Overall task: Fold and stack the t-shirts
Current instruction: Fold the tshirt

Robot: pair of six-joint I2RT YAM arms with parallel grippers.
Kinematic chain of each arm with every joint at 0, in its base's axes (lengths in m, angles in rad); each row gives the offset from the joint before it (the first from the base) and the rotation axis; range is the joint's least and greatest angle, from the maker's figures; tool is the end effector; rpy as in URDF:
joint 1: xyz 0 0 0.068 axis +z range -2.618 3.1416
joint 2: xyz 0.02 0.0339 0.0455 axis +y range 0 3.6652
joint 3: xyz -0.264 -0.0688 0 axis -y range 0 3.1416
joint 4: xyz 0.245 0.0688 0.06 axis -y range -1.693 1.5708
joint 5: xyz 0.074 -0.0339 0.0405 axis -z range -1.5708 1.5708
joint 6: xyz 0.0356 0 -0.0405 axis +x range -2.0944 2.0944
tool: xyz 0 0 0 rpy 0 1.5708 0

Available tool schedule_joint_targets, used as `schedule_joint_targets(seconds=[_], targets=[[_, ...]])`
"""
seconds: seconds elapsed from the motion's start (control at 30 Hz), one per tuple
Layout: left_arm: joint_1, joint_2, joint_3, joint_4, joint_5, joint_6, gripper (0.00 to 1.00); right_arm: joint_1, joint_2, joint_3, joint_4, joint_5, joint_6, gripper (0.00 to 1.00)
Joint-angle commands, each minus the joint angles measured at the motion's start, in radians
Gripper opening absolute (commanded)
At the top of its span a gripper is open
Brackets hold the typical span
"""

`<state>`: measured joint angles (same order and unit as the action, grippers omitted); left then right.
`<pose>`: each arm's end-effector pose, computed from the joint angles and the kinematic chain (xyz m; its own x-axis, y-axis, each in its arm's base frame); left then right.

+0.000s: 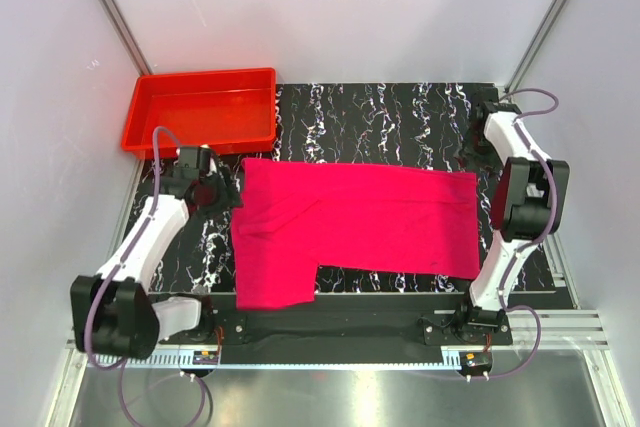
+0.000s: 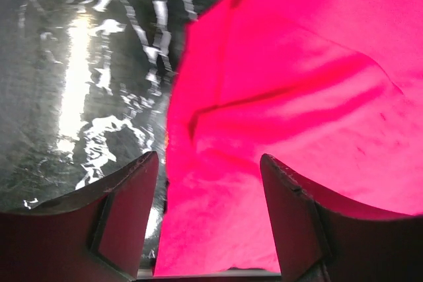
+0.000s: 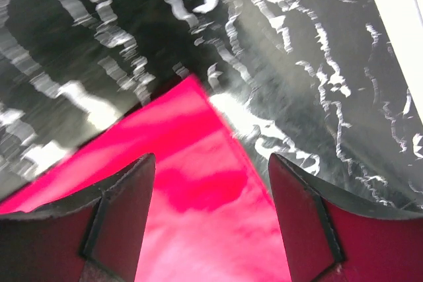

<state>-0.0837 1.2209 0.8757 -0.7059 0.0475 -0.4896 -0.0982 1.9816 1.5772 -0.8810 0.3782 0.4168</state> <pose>0.2338 -0.0213 0.2400 -0.8136 -0.4031 -0.4189 -0.3123 0.9108 -0.2699 0.4012 -0.0527 0.2115 -0.7944 0.4563 -0.4009 0.5645 0.7983 -0.2100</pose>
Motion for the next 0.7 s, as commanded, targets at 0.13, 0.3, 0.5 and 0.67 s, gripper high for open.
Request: schedule_joint_targets(seconds=[0.13, 0.3, 0.5, 0.67], targets=[[-0.249, -0.073, 0.023, 0.035, -0.072, 0.023, 0.64, 0.136, -0.22, -0.103, 0.02, -0.445, -0.019, 0.75], [-0.447, -0.012, 0.032, 0.056, -0.216, 0.072, 0.64, 0.241, -0.318, -0.256, 0.091, -0.708, 0.022, 0.72], [-0.481, 0.182, 0.109, 0.049, -0.281, 0.137, 0.63, 0.343, -0.446, -0.432, 0.163, -0.818, 0.059, 0.68], [-0.505, 0.316, 0.169, 0.1, -0.322, 0.18, 0.63, 0.416, -0.478, -0.516, 0.207, -0.841, 0.092, 0.65]])
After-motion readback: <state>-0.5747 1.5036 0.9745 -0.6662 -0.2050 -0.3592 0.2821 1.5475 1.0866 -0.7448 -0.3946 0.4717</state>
